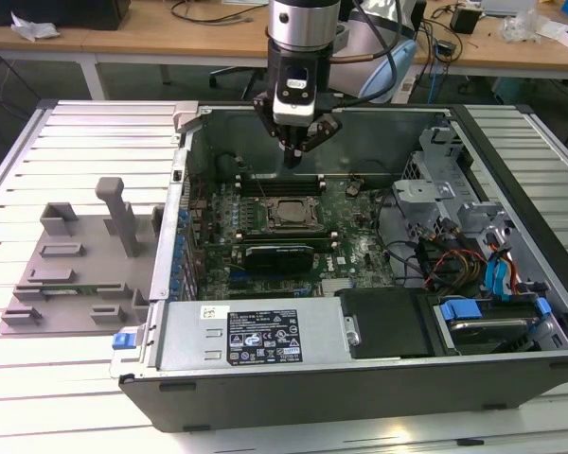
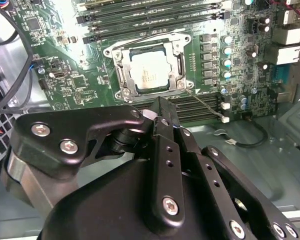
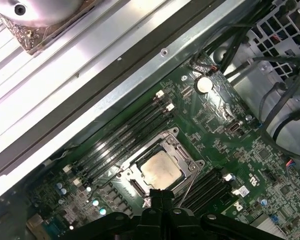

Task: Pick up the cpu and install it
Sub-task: 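Install the first cpu locking lever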

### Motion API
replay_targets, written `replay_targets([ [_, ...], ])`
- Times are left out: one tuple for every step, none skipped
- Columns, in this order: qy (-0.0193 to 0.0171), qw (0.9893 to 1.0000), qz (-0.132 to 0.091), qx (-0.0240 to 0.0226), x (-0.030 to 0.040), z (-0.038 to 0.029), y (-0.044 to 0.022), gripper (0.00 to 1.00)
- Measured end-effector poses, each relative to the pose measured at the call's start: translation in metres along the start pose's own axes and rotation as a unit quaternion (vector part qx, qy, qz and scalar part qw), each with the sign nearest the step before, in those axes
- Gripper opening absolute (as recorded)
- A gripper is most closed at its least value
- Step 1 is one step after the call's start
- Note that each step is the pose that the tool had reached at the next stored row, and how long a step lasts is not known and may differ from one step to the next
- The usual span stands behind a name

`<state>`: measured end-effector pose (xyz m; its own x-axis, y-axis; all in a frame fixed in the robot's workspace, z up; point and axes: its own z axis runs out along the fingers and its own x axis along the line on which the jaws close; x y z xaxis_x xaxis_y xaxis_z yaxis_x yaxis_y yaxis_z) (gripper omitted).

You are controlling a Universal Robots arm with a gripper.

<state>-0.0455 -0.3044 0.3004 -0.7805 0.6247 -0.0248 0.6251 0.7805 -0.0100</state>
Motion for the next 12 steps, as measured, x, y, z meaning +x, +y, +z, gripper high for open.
replay_targets([
  [0.0000, 1.0000, -0.002, 0.0000, 0.0000, 0.0000, 0.0000, 0.11],
  [0.0000, 1.0000, -0.005, -0.0001, 0.0000, 0.0000, 0.0000, 0.11],
  [-0.0001, 1.0000, -0.009, -0.0002, 0.0000, 0.0000, 0.0000, 0.11],
  [-0.0001, 0.9999, -0.014, -0.0004, 0.0000, 0.0000, 0.0000, 0.11],
  [-0.0002, 0.9998, -0.018, -0.0005, 0.0000, 0.0000, 0.0000, 0.11],
  [-0.0003, 0.9996, -0.030, -0.0007, 0.0000, 0.0000, 0.0000, 0.11],
  [-0.0005, 0.9989, -0.047, -0.0011, 0.0000, 0.0000, 0.0000, 0.11],
  [-0.0007, 0.9980, -0.064, -0.0016, 0.0000, 0.0000, 0.0000, 0.11],
  [-0.0007, 0.9972, -0.074, -0.0018, 0.0000, 0.0000, 0.0000, 0.11],
  [-0.0011, 0.9968, -0.080, -0.0017, 0.0000, 0.0000, 0.0000, 0.11],
  [-0.0019, 0.9960, -0.089, -0.0008, 0.0001, 0.0000, -0.0001, 0.11],
  [-0.0025, 0.9954, -0.095, -0.0002, 0.0000, 0.0000, -0.0001, 0.11],
])
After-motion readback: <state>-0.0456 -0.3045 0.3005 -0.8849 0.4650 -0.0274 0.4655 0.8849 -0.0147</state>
